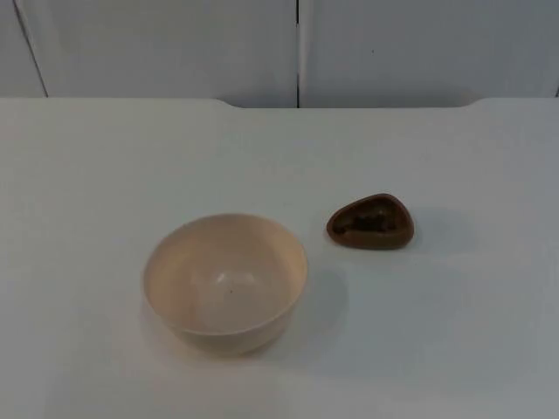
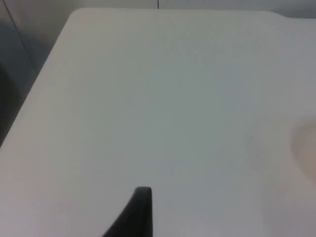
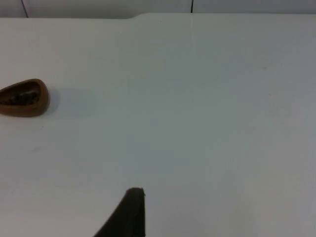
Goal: Pick up the bowl with the left hand and pour the coffee beans from the cup into the bowl with the right hand.
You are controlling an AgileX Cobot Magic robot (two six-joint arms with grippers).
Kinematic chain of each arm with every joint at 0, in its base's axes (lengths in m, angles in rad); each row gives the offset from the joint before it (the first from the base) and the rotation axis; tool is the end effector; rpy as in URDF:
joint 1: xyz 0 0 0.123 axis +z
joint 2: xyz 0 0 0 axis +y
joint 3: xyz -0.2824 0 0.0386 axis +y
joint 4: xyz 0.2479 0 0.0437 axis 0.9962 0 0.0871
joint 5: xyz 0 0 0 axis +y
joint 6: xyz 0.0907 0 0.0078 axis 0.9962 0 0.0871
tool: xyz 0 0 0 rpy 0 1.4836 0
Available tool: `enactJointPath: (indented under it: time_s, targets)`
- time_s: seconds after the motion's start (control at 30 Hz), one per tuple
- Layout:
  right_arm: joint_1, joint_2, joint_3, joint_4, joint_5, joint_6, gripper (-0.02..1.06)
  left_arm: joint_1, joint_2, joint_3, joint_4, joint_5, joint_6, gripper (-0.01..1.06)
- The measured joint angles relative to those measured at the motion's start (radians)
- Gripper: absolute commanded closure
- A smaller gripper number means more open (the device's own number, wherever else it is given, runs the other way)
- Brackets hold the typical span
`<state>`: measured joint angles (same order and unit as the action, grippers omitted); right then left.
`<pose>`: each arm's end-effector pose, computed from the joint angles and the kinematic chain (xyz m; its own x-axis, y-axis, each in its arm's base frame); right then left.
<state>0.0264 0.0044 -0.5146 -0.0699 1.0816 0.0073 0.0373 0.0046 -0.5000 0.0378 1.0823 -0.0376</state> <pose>-0.0067 -0.0058 0.2797 -0.4650 -0.0378 -0.8845 0.0163 0.9986 -0.0513 -0.0052 0.0028 0.2755 -0.4772 -0.0377 -0.8780 -0.0760 0.9971 -0.0015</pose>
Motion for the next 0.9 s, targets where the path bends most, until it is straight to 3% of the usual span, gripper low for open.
enactJointPath:
  time_s: [0.9]
  targets:
    - [0.000,0.000,0.000,0.000,0.000,0.000,-0.01,0.000,0.170,-0.139,-0.086,-0.067,0.031,0.00]
